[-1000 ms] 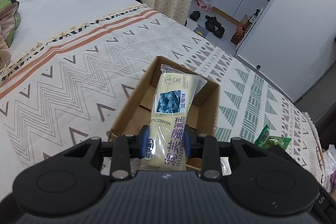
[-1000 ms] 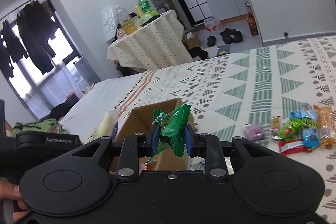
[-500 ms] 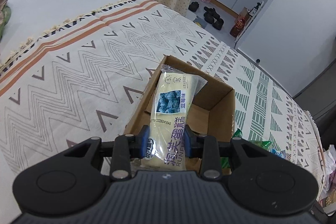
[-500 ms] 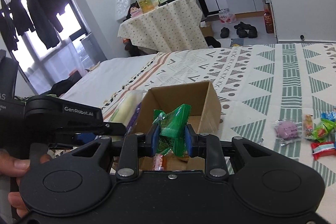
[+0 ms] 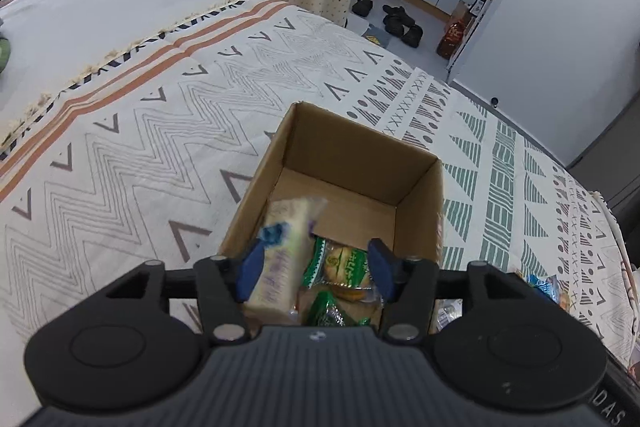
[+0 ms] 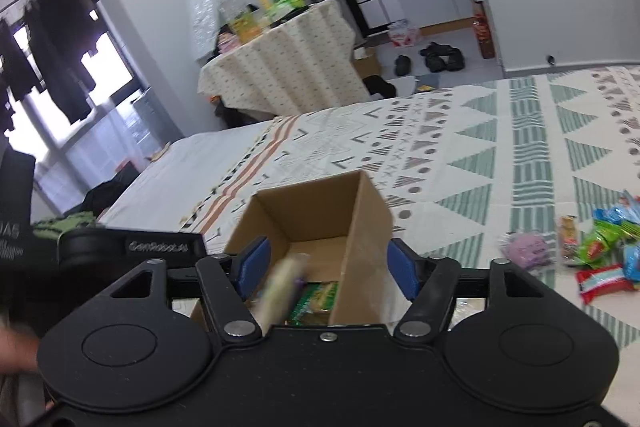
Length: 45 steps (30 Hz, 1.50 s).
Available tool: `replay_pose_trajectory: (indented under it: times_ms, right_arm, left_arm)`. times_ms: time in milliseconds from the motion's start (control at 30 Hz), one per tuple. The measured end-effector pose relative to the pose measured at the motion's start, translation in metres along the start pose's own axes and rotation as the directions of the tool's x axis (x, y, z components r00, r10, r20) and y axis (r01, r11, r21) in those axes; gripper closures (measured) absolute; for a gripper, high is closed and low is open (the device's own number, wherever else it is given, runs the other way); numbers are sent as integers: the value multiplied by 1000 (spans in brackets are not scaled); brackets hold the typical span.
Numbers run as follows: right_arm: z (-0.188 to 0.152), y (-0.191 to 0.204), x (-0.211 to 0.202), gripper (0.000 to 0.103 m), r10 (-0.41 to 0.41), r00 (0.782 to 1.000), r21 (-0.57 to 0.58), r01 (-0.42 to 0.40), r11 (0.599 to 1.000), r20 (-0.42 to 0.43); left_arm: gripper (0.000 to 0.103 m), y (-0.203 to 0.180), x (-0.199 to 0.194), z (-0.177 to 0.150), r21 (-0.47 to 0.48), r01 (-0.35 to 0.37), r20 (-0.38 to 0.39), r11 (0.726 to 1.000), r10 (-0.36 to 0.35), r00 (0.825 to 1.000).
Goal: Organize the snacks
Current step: 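Carry the bread bag and green candy over the box and release both inside, then withdraw both tools from the box toward the remaining snacks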
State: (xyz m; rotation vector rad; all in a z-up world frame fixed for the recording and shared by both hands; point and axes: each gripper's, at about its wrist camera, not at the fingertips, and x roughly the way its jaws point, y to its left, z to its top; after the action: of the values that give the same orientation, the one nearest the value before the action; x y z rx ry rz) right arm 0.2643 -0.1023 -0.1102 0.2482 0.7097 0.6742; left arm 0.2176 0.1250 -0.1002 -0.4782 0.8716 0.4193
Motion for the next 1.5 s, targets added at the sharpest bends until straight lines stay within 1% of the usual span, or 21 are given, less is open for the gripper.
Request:
replay_pose_trajectory:
  times_ms: [100, 133, 167, 200, 233, 333, 433, 567, 633, 800, 833, 900, 933, 1033, 1067, 1200, 1367, 1500]
  right_arm:
    - [0, -4, -4, 35, -33, 999, -4, 33, 999, -10]
    - [0, -5, -6, 34, -41, 999, -8, 41, 999, -11]
    - [0, -6, -10, 31, -47, 999, -10, 47, 999, -11]
    - [0, -9, -11, 26, -52, 999, -13, 52, 999, -5]
    - [-1, -11, -14, 24, -60, 998, -15, 60, 998, 1]
    - [-2, -18, -18, 24, -94, 996, -14, 93, 996, -8]
    - [1, -24, -26, 22, -98, 995, 7, 98, 995, -6]
    - [2, -26, -40, 12, -93, 996, -11, 93, 996, 19]
    - [1, -30, -46, 10, -84, 996, -11, 84, 996, 25]
    - [2, -41, -55, 10, -99, 994, 24, 98, 995, 35]
    - [4, -43, -58, 9, -102, 994, 32, 101, 994, 41]
    - [6, -47, -64, 6, -108, 993, 47, 105, 993, 54]
    - [7, -48, -66, 5, -113, 992, 50, 110, 993, 60]
    - [9, -53, -75, 4, -114, 991, 52, 110, 993, 69]
    - [10, -54, -77, 1, -118, 991, 55, 114, 992, 68]
    - [11, -63, -86, 0, -112, 992, 75, 107, 991, 61]
    - [14, -74, -97, 0, -124, 990, 96, 118, 988, 68]
    - [18, -88, -107, 0, -127, 989, 139, 117, 983, 71]
  left_arm:
    - [39, -6, -5, -3, 17, -17, 2, 1000, 17, 1000]
    - [34, -9, -7, -4, 23, -25, 2, 999, 25, 1000]
    - [31, -11, -9, -5, 26, -33, 1, 999, 33, 999]
    - [30, -13, -13, -5, 27, -39, 2, 999, 39, 999]
    - [28, -15, -16, -7, 29, -41, 7, 999, 41, 999]
    - [20, -23, -26, -13, 76, -37, 23, 996, 35, 999]
    - [18, -32, -32, -20, 108, -54, 15, 993, 53, 998]
    - [17, -41, -36, -27, 110, -61, -33, 992, 65, 997]
    - [17, -45, -41, -31, 124, -51, -43, 991, 57, 997]
    - [9, -53, -56, -37, 141, -41, -28, 989, 46, 999]
    - [7, -55, -57, -39, 141, -42, -24, 989, 46, 999]
    - [3, -60, -61, -42, 147, -44, -23, 988, 48, 999]
    - [1, -63, -63, -44, 150, -33, -23, 988, 37, 999]
    - [0, -72, -70, -49, 171, -21, -8, 985, 22, 1000]
    - [0, -74, -71, -51, 175, -18, -3, 984, 18, 1000]
    - [0, -81, -77, -58, 163, 20, -4, 986, -20, 1000]
    - [0, -91, -79, -64, 186, 1, 7, 983, -2, 1000]
    - [0, -101, -80, -67, 224, 5, 6, 975, -7, 1000]
